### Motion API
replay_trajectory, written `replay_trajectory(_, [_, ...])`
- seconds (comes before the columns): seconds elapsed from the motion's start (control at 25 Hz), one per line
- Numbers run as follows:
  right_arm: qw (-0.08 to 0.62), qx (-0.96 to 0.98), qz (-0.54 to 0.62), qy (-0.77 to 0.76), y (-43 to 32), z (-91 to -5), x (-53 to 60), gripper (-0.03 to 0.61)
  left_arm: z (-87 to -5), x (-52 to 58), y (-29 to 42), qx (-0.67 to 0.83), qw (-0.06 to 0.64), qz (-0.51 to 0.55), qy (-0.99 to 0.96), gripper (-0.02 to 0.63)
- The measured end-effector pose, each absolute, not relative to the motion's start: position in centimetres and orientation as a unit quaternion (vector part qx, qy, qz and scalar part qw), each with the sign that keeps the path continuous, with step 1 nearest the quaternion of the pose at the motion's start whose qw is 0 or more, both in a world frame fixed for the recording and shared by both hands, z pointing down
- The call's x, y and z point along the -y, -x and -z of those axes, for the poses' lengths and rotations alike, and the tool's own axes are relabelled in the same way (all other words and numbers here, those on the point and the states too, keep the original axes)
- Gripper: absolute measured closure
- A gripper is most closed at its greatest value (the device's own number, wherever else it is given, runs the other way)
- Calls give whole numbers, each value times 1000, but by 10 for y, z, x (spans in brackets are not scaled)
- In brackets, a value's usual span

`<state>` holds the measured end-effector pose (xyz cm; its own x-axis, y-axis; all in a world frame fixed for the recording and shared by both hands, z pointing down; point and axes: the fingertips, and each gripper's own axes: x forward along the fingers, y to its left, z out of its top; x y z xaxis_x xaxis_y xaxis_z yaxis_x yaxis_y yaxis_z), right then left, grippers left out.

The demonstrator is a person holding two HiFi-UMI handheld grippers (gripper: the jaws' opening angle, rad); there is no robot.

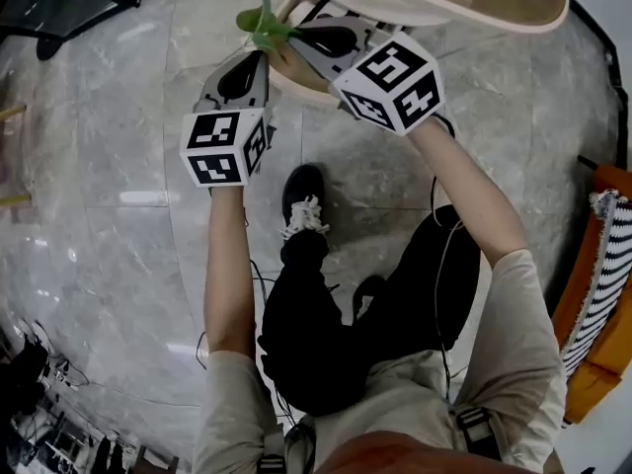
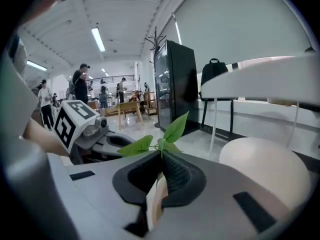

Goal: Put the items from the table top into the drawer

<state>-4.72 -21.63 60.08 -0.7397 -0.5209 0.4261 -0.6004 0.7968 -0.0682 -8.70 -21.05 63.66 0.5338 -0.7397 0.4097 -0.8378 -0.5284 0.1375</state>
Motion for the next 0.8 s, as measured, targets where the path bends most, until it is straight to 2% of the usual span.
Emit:
replay_trajectory(0.4, [225,907,-166,-314,-21,-704,220,540,-689,211,51,426,173,-153,-875,592])
replay_trajectory(0.8, [301,865,-198,-350,-72,-770,227,540,-708,194,45,420,177,-163,-875,592])
